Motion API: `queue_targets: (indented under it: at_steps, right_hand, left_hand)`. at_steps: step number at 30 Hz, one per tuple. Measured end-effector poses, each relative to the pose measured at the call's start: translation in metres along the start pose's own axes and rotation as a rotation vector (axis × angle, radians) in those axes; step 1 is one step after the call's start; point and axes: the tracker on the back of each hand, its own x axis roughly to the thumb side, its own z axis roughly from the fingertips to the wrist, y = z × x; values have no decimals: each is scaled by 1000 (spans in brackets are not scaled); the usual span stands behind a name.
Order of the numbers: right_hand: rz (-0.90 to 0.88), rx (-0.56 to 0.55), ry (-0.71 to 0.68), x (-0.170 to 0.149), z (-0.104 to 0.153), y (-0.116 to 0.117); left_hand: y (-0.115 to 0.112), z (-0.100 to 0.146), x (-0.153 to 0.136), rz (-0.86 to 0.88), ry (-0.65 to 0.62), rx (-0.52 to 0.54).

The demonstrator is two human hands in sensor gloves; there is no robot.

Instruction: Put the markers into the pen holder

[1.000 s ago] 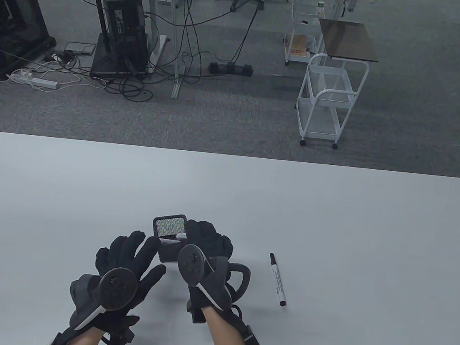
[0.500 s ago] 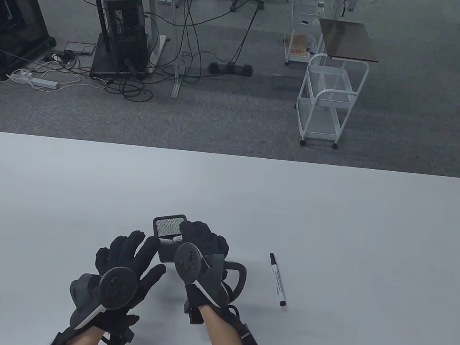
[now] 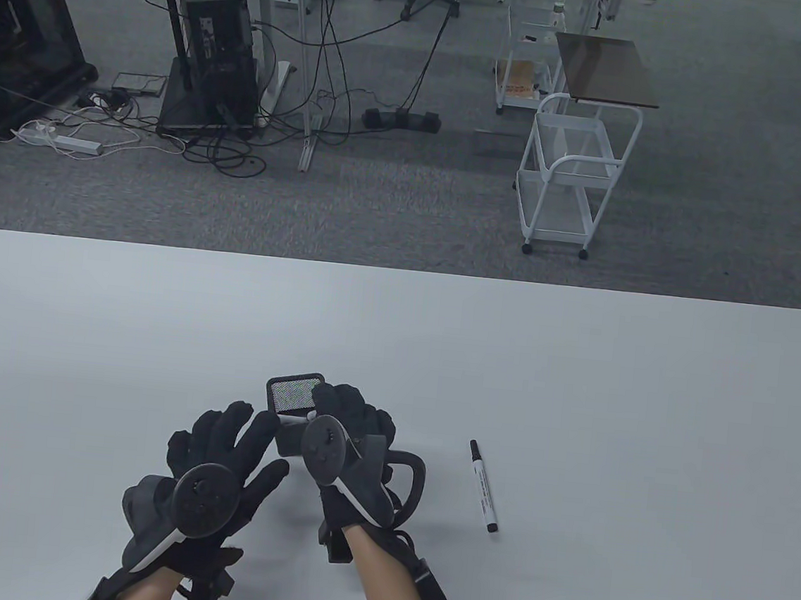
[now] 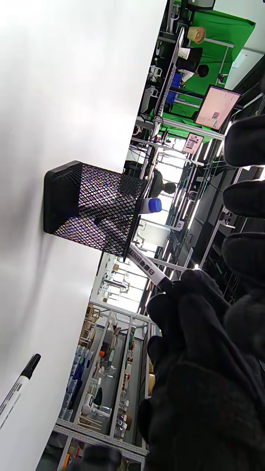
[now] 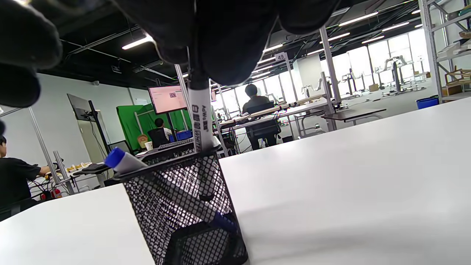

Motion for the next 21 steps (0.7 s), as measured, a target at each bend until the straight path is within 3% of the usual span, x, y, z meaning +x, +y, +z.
queue_targets:
  at_steps: [21]
  right_hand:
    - [21,1,-20,-1,2,-1]
  left_hand:
    - [0,-1,-1,3,3,1]
